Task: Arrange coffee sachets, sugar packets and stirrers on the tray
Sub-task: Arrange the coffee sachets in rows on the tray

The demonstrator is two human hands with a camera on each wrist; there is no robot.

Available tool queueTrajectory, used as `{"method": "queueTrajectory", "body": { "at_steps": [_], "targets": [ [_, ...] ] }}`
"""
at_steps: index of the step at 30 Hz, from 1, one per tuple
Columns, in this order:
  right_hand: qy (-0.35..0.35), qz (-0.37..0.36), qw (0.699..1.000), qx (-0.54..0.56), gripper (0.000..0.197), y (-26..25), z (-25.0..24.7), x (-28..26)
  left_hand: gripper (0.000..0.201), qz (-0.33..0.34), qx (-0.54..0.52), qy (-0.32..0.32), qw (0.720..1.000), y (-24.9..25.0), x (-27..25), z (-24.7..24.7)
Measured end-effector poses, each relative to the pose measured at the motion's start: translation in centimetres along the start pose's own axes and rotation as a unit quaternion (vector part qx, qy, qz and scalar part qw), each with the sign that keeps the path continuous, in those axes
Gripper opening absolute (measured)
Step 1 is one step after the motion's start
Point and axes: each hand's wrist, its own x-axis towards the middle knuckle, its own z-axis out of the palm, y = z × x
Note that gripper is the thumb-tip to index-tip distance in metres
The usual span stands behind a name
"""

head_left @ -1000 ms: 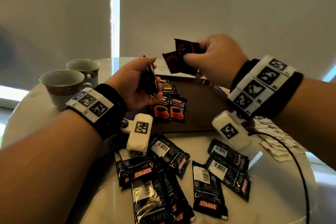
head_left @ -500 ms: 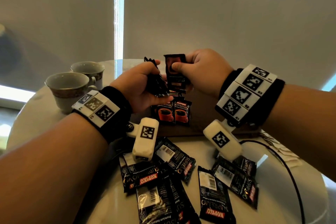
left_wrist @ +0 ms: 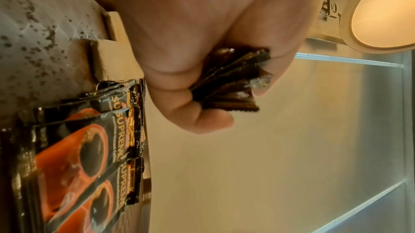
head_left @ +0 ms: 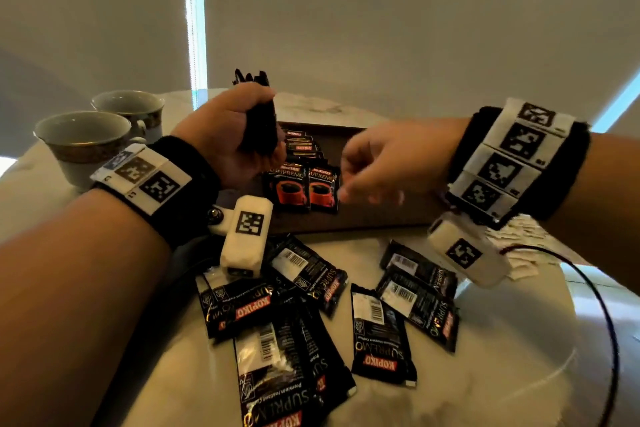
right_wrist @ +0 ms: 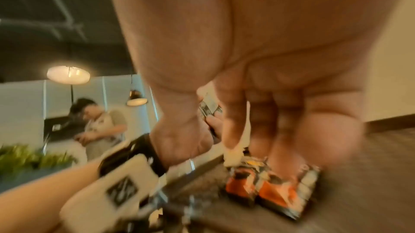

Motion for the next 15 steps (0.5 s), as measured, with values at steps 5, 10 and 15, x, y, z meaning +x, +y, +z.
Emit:
{"method": "queueTrajectory", "body": {
  "at_steps": [5,10,15],
  "targets": [
    [-0.118,0.098,0.972,-0.179,0.047,1.8,2.1,-2.9,0.022,0.018,-0.015,0.014,1.0,0.0,0.2,-0.4],
    [-0.128,0.109,0.957,-0.238,0.06,3.2,4.5,-3.6,0.006,0.033,0.002,0.037,0.999,0.0,-0.2,0.3],
    [-0.113,0.109,0.965,-0.207,0.058,3.8,5.0,-3.4,0.013,0.04,-0.012,0.048,0.998,0.4,-0.5,0.6]
  ]
}}
